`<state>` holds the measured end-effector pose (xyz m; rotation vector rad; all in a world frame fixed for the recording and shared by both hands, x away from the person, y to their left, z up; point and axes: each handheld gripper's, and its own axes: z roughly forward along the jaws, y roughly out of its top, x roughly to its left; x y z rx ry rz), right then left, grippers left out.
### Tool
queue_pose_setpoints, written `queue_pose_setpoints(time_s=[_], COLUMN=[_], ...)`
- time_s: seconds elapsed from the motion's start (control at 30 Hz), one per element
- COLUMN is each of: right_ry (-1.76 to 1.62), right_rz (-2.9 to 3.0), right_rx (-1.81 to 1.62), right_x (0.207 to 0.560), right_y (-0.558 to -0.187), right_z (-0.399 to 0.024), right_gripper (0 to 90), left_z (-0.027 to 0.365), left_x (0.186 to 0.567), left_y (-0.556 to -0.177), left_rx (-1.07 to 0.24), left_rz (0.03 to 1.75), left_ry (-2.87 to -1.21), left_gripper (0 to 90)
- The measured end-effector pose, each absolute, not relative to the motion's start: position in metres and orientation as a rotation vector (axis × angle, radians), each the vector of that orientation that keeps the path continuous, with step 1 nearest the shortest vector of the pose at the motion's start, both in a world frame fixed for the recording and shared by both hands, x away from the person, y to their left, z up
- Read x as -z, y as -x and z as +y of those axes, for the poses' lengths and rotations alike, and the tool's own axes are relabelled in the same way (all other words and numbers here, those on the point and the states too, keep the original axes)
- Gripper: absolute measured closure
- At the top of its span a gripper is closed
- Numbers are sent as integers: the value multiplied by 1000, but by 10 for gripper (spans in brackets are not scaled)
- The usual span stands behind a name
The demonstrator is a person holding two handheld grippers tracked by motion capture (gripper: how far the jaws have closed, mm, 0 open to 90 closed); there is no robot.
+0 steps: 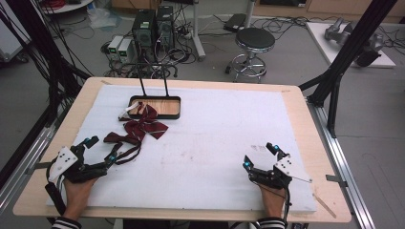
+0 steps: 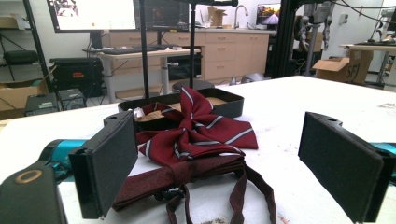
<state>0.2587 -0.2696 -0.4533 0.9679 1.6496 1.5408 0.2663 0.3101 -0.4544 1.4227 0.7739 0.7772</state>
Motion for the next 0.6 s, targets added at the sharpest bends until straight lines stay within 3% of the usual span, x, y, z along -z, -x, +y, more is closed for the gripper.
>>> queue_pose_setpoints(time_s=[0.6], right_ry=[-972], right_rz=[1644], right_rx=[-1537], right_x=[453], right_y=[-259], right_z=[-270], right_gripper=[56], left_z=[310], left_x=[454], left_y=[-267], left_rx=[-775], left_rz=[775], left_ry=[-1433], left_gripper=[123])
